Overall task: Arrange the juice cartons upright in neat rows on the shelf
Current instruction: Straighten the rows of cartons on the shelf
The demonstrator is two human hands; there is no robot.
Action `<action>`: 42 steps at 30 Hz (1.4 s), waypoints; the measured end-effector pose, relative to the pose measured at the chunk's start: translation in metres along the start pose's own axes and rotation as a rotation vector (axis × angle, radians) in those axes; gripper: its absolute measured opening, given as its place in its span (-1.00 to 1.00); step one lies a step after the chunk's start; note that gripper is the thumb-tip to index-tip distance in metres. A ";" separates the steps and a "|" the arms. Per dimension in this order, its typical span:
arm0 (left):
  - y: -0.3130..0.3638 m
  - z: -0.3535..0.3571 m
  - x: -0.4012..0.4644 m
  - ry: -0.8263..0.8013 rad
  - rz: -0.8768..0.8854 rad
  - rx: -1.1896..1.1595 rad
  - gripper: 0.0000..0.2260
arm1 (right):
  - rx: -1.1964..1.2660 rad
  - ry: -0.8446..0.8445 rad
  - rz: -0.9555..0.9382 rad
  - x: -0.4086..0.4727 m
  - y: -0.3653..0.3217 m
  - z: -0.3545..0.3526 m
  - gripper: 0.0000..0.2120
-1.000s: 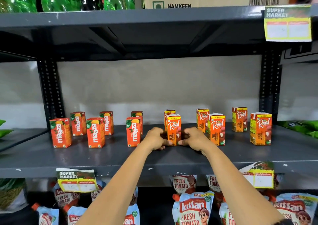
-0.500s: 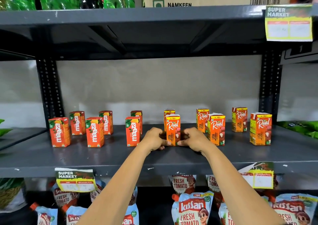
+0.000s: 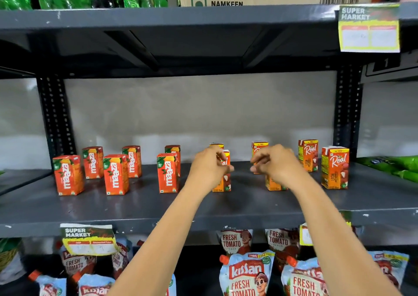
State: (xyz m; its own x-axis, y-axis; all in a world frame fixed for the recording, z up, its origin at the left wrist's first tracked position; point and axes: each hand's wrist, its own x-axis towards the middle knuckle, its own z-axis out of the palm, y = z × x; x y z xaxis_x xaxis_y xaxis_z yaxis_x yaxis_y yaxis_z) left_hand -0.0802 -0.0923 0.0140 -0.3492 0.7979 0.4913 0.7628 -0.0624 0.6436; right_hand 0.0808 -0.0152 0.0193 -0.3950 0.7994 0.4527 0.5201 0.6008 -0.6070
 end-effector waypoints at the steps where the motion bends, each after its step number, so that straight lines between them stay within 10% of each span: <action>1: 0.008 0.004 -0.001 -0.056 0.001 -0.104 -0.83 | -0.019 0.034 0.005 -0.001 0.004 -0.013 -0.92; 7: 0.021 0.056 0.002 -0.380 -0.089 -0.202 -0.70 | -0.129 0.056 0.239 -0.004 0.055 -0.059 -0.83; 13: 0.020 0.099 0.016 -0.435 -0.123 -0.105 -0.52 | 0.111 -0.235 0.325 -0.003 0.091 -0.040 -0.26; 19: 0.026 0.116 0.028 -0.393 -0.124 -0.022 -0.61 | 0.171 -0.250 0.157 0.003 0.100 -0.028 -0.65; 42: 0.019 0.119 0.029 -0.318 -0.135 -0.016 -0.68 | 0.134 -0.220 0.125 0.013 0.106 -0.017 -0.68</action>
State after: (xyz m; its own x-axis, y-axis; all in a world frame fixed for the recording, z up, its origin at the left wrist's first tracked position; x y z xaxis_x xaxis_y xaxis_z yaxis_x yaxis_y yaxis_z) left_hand -0.0107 0.0009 -0.0292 -0.2571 0.9464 0.1955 0.7119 0.0487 0.7006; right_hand 0.1437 0.0591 -0.0285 -0.4968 0.8383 0.2247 0.4763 0.4798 -0.7368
